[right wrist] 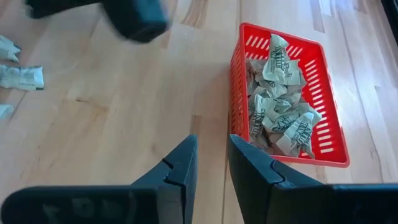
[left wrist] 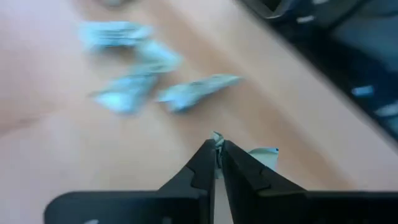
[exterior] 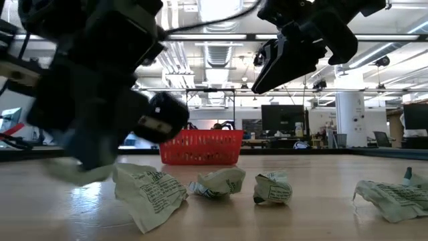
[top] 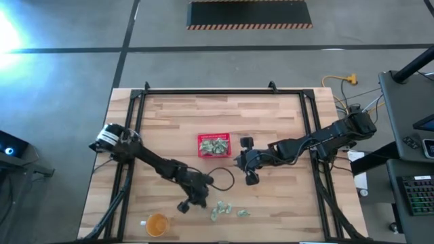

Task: Pick and place items into bin
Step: Put the stevia packet into the red bin

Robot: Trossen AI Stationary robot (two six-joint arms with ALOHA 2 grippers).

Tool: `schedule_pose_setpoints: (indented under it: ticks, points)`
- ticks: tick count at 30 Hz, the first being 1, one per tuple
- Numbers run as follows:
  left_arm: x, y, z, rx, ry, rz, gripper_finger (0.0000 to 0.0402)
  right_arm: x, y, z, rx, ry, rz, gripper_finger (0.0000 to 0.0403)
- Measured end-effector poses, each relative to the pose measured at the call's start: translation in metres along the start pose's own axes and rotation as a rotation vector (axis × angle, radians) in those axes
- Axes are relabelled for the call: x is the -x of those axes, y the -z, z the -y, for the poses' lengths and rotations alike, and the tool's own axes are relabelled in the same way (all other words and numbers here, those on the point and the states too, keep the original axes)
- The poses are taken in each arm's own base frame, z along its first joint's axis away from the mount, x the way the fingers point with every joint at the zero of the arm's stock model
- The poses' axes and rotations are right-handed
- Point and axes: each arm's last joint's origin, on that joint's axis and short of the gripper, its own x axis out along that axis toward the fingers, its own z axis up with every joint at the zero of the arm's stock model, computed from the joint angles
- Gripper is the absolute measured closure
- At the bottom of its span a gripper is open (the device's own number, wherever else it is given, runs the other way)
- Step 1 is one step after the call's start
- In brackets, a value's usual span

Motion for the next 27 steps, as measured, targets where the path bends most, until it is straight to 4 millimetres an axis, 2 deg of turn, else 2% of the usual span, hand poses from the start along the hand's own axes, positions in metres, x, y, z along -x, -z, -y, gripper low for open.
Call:
schedule_pose_setpoints:
  ticks: [6, 9, 13, 15, 23, 27]
  points:
    - [0.038, -0.021, 0.004, -0.143, -0.343, -0.021, 0.0393, 0.0, 0.002, 0.0, 0.022, 0.0, -0.017, 0.033]
    - [0.06, -0.033, 0.006, -0.245, -0.572, 0.005, 0.0393, 0.0, 0.002, 0.0, 0.025, -0.002, -0.022, 0.0331]
    - [0.083, -0.036, 0.001, -0.321, -0.908, -0.055, 0.0393, 0.0, 0.004, -0.002, 0.012, -0.051, -0.036, 0.0327]
    - [0.091, -0.035, -0.007, -0.326, -1.022, -0.095, 0.0393, 0.0, 0.005, -0.003, 0.001, -0.059, -0.043, 0.0325]
    - [0.105, -0.018, -0.055, -0.218, -1.158, -0.21, 0.0393, -0.002, 0.016, -0.01, -0.035, -0.162, -0.074, 0.0328]
    - [0.111, -0.012, -0.069, -0.174, -1.188, -0.228, 0.0393, -0.003, 0.022, -0.017, -0.098, -0.263, -0.086, 0.0332]
